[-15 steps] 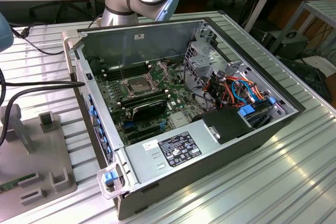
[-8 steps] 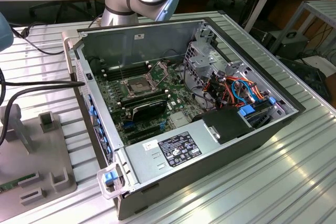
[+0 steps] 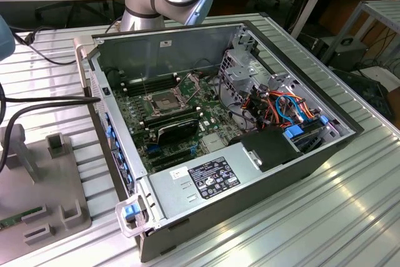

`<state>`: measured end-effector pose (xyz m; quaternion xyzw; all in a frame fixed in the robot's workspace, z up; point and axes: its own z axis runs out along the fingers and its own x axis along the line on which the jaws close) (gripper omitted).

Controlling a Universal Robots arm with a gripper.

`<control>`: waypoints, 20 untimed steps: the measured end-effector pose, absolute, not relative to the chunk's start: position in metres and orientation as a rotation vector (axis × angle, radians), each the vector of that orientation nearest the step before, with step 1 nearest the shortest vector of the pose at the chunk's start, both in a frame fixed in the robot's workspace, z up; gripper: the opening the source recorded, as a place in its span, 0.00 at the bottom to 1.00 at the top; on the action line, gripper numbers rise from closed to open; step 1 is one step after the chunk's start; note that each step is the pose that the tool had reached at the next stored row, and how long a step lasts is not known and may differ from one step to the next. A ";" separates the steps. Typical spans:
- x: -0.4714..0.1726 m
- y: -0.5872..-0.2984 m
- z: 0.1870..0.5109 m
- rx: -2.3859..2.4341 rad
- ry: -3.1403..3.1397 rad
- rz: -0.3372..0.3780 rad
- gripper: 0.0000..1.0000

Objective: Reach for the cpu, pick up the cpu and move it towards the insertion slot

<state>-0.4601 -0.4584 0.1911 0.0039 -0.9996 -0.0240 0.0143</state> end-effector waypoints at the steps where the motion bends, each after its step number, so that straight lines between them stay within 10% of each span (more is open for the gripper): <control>1: -0.460 -0.458 0.191 0.012 -3.112 -0.075 0.64; 20: -0.460 -0.458 0.192 0.012 -3.112 -0.075 0.55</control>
